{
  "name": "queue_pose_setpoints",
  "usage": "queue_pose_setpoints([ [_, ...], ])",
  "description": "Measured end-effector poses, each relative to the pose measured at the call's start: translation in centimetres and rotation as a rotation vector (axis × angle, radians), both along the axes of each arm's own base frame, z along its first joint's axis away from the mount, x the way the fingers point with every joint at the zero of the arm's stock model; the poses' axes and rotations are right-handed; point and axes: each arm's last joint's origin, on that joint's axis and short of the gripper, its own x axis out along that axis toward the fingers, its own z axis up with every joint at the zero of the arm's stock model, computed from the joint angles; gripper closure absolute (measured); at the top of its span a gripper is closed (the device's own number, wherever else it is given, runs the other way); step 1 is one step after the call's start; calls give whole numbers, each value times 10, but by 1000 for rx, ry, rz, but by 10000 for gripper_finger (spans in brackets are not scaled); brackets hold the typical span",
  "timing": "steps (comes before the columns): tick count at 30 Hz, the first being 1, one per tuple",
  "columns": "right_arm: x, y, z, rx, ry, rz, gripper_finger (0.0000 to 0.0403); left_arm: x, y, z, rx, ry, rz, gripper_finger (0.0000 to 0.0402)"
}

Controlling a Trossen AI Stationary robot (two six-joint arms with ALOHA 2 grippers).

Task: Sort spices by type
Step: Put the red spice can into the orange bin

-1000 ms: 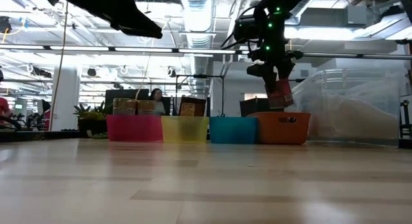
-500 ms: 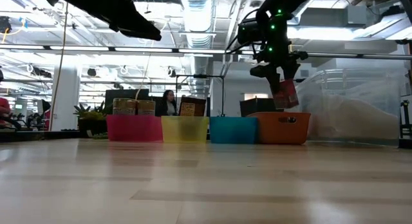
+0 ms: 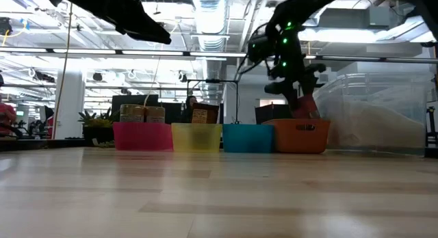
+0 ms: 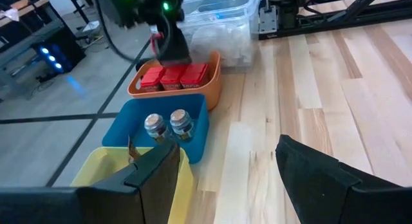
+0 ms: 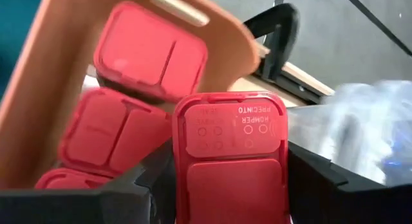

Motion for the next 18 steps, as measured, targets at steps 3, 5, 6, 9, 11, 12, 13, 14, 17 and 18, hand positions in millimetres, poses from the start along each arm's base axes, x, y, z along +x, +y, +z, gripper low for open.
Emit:
queue_pose_setpoints([
  [3, 4, -3, -10, 18, 29, 16, 164, 0, 0, -1, -1, 6, 0, 157],
  [5, 6, -3, -12, 18, 29, 32, 164, 0, 0, -1, -1, 11, 0, 157],
  [6, 8, -3, -12, 15, 24, 43, 164, 0, 0, -1, -1, 13, 0, 157],
  [9, 10, -1, -11, 28, 4, 58, 164, 0, 0, -1, 3, 15, 4, 157],
  [11, 10, 1, -9, 57, -25, 62, 164, -1, 0, -2, 3, 19, 7, 157],
  [12, 9, 2, -7, 79, -46, 60, 164, -1, 0, -2, 1, 26, 7, 157],
  [13, 8, 2, -5, 101, -65, 53, 164, -1, 0, -3, 0, 33, 7, 157],
  [14, 6, 2, -5, 123, -79, 42, 164, -1, 0, -3, -1, 37, 7, 157],
  [17, 4, 4, -5, 149, -75, 16, 164, -1, 0, -4, -6, 41, 9, 157],
  [18, 3, 5, -5, 156, -66, 18, 160, -1, 0, -4, -10, 40, 10, 157],
])
